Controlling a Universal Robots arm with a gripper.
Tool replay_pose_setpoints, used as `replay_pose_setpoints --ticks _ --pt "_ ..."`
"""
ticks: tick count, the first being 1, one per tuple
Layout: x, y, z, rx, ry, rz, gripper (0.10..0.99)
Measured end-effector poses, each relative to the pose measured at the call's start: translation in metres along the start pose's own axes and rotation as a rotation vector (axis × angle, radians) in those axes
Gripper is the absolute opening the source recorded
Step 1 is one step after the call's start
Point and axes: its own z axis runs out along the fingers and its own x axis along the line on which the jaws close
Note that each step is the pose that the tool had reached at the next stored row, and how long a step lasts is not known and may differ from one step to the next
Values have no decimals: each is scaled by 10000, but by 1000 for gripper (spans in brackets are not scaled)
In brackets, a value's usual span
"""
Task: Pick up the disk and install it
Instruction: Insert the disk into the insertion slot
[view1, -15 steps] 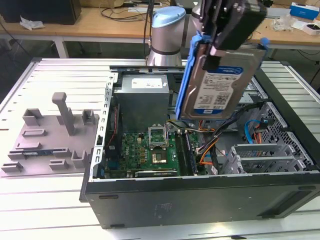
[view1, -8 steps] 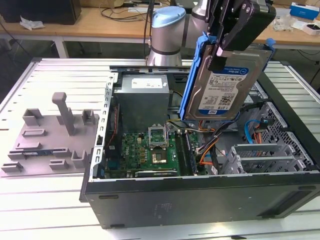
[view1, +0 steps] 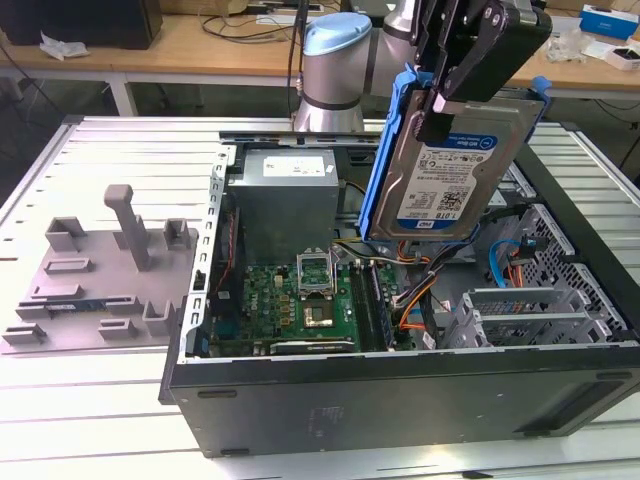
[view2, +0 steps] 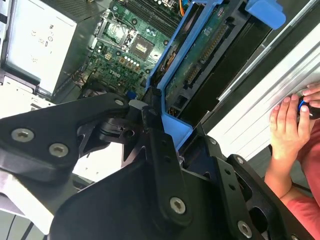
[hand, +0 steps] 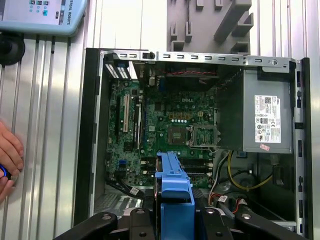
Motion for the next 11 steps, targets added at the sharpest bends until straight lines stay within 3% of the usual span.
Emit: replay_pose_setpoints --ticks 3,6,7,8,9,11 --pt "0 -1 0 14 -1 -2 369" --pt "0 0 1 133 4 1 369" --pt "0 0 2 246 7 0 369" --pt "8 9 3 480 -23 -1 369" --pt "27 21 6 637 -75 -3 369" --pt "94 49 19 741 -264 -16 369"
